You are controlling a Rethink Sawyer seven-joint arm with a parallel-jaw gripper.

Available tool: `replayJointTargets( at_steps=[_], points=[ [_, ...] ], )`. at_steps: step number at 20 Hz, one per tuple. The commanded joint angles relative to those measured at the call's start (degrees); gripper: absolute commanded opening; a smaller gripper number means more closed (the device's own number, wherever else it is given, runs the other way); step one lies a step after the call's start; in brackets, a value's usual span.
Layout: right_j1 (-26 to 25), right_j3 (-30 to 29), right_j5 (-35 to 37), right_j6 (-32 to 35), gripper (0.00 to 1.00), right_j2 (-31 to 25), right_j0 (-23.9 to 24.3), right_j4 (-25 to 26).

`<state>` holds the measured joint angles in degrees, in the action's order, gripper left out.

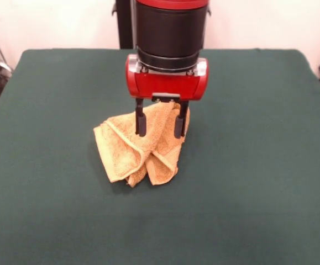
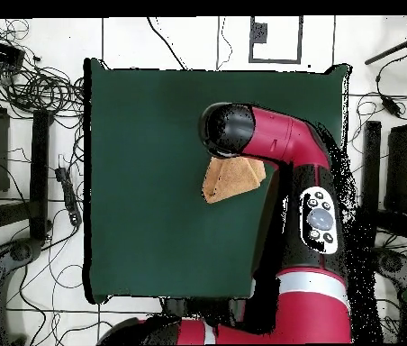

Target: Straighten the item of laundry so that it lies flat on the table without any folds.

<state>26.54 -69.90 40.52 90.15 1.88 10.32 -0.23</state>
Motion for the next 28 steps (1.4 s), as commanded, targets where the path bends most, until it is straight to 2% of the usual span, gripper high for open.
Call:
replayJointTargets(
  at_steps=[1, 13, 28],
  points=[
    [-3.1, -0.5, -0.7, 8.0, 1.00, -6.3, 0.6, -3.1],
    [-6.0, 0.9, -4.8, 19.3, 1.00, -1.8, -2.3, -8.6],
    [-4.0, -1.8, -5.9, 15.5, 1.00, -1.5, -3.7, -10.4]
  ],
)
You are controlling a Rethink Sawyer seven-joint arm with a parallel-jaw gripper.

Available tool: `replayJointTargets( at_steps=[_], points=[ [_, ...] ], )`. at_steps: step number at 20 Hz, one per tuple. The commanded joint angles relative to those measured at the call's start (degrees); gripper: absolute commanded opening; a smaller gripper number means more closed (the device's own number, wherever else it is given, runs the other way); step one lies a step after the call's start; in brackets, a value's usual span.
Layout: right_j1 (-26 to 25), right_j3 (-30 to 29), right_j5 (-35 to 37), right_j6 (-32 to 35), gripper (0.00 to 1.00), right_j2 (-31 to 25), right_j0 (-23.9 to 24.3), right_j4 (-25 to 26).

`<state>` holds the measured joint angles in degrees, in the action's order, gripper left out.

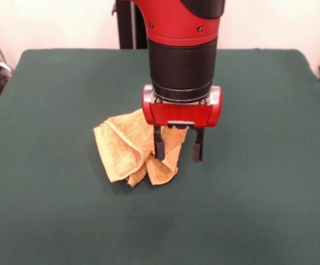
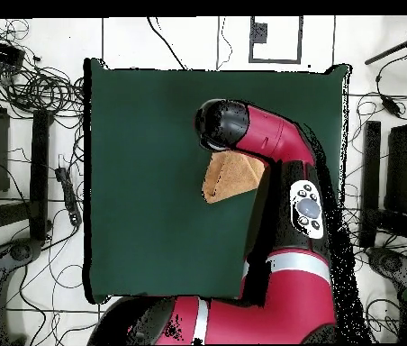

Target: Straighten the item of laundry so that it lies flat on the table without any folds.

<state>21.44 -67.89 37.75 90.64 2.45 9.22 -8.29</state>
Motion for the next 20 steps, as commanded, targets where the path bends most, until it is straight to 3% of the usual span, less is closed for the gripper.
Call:
replayJointTargets(
  at_steps=[1, 5, 20],
  points=[
    [1.1, -3.7, -2.8, 13.5, 1.00, -2.1, -2.6, -1.6],
    [0.6, -4.8, -3.5, 5.4, 1.00, -3.6, -2.0, 2.9],
    [-1.5, -4.2, -5.2, -0.7, 1.00, -5.4, -1.2, 11.2]
  ],
)
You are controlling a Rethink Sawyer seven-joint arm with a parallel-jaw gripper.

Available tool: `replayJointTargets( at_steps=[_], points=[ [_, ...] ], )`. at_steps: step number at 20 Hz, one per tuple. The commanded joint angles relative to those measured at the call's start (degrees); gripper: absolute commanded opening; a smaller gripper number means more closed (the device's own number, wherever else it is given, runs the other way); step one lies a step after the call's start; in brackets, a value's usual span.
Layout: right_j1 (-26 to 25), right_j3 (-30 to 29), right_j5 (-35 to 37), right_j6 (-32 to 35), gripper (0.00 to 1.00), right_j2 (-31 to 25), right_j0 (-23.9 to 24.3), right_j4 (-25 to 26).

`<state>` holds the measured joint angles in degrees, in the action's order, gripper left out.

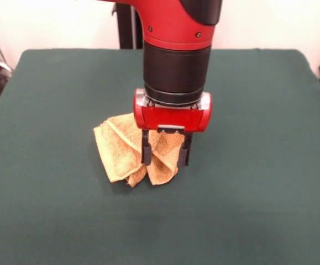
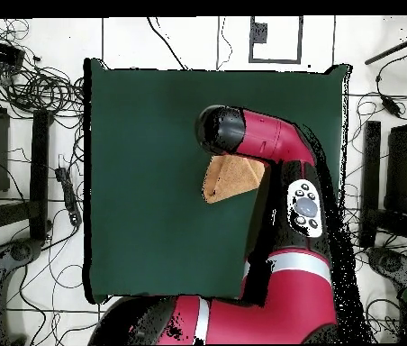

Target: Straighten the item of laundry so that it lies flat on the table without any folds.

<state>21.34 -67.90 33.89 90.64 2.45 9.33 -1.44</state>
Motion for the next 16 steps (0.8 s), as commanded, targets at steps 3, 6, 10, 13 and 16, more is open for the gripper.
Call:
replayJointTargets(
  at_steps=[3, 6, 10, 13, 16],
  points=[
    [-1.6, -3.8, -1.4, -1.5, 1.00, -6.1, -1.1, 6.0],
    [-1.4, -4.4, -2.0, -2.1, 1.00, -7.3, -0.4, 7.0],
    [-1.5, -5.1, -2.4, -1.7, 1.00, -8.8, 0.5, 7.4],
    [-1.9, -5.8, -3.3, -1.5, 1.00, -10.3, 1.5, 7.6],
    [-2.0, -6.3, -4.0, -2.3, 1.00, -11.8, 2.3, 8.4]
  ],
)
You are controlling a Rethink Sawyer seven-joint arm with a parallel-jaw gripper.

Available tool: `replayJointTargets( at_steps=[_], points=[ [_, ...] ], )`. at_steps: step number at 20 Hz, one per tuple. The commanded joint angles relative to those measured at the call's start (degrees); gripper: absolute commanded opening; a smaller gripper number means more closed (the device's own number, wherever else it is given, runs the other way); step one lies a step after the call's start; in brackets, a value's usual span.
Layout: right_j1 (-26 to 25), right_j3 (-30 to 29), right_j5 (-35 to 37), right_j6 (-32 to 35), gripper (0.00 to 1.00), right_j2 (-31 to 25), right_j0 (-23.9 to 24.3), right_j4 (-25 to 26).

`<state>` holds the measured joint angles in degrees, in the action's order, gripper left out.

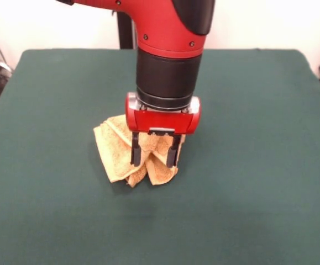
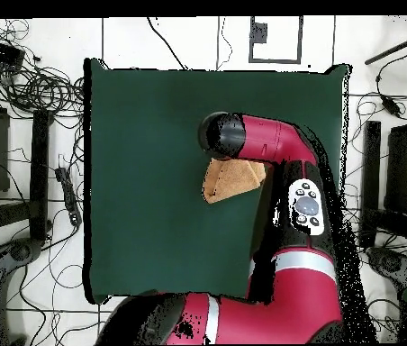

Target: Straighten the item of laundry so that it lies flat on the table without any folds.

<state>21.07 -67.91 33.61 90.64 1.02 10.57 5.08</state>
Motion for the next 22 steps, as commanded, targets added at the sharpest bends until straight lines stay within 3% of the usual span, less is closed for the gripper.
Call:
replayJointTargets(
  at_steps=[1, 13, 22],
  points=[
    [-1.7, -6.2, -3.6, -2.3, 1.00, -10.5, 1.0, 2.1],
    [-2.2, -9.8, -6.5, 3.0, 1.00, -15.1, 4.4, -0.5],
    [-2.6, -9.7, -5.0, 0.2, 1.00, -16.5, 5.0, 1.9]
  ],
)
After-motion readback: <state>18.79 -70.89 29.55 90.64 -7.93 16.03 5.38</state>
